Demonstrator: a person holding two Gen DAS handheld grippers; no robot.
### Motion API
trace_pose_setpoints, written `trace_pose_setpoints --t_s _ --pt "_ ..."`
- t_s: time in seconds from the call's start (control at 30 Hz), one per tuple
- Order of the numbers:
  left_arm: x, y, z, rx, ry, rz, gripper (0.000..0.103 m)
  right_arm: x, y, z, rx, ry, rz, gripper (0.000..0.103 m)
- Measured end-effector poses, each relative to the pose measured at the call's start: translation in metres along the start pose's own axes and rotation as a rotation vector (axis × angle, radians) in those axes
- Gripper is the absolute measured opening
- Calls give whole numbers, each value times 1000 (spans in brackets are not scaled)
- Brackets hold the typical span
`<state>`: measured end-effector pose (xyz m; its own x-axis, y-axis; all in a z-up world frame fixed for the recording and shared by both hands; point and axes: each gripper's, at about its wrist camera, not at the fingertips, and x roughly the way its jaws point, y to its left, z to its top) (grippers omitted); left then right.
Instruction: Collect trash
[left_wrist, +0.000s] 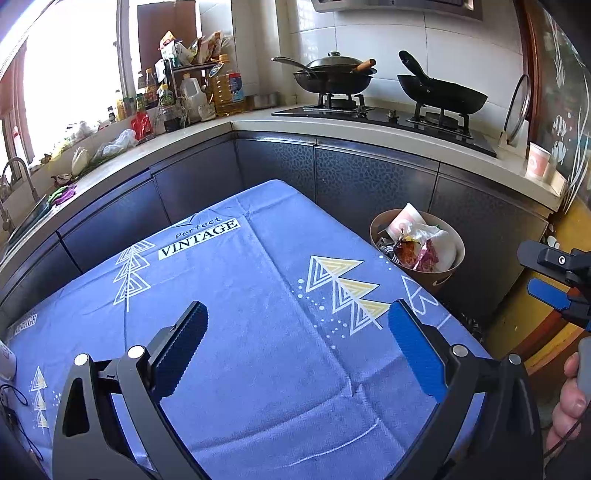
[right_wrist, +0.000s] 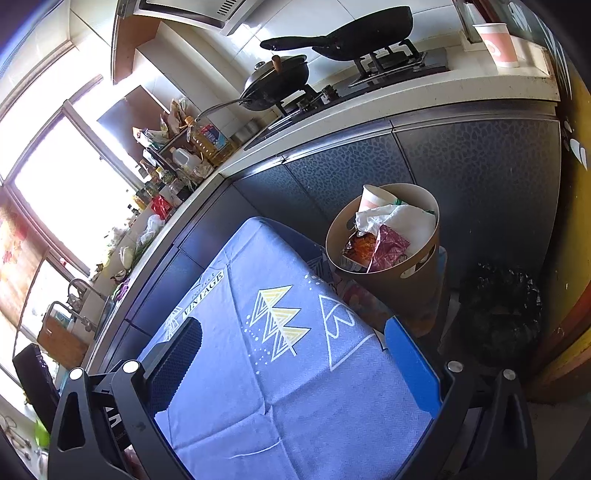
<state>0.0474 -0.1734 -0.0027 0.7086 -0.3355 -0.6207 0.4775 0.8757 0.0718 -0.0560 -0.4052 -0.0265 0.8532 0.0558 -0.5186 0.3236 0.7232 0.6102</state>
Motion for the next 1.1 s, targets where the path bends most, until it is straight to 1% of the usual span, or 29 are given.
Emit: trace_pose_setpoints --t_s 0.17,0.23,0.37,0.57,0.7,0.93,1.1 --pt "3 10 -2 -33 17 -10 97 0 9 -2 -28 1 6 99" --pt "2 13 -2 -40 9 -5 97 1 11 -3 -32 6 6 99" --pt "-1 15 -3 -40 -6 10 97 5 11 -3 -27 18 3 99" --pt "1 11 -5 -15 -5 16 97 8 12 -3 -31 25 -2 99" --pt "-2 12 -5 -15 -17 -2 97 6 12 -4 -33 22 -5 99" --pt "-7 7 -5 -6 -39 -3 97 5 7 -3 -18 17 -6 99" --pt "-3 6 -5 -16 -9 -29 97 6 7 -4 -20 24 0 99"
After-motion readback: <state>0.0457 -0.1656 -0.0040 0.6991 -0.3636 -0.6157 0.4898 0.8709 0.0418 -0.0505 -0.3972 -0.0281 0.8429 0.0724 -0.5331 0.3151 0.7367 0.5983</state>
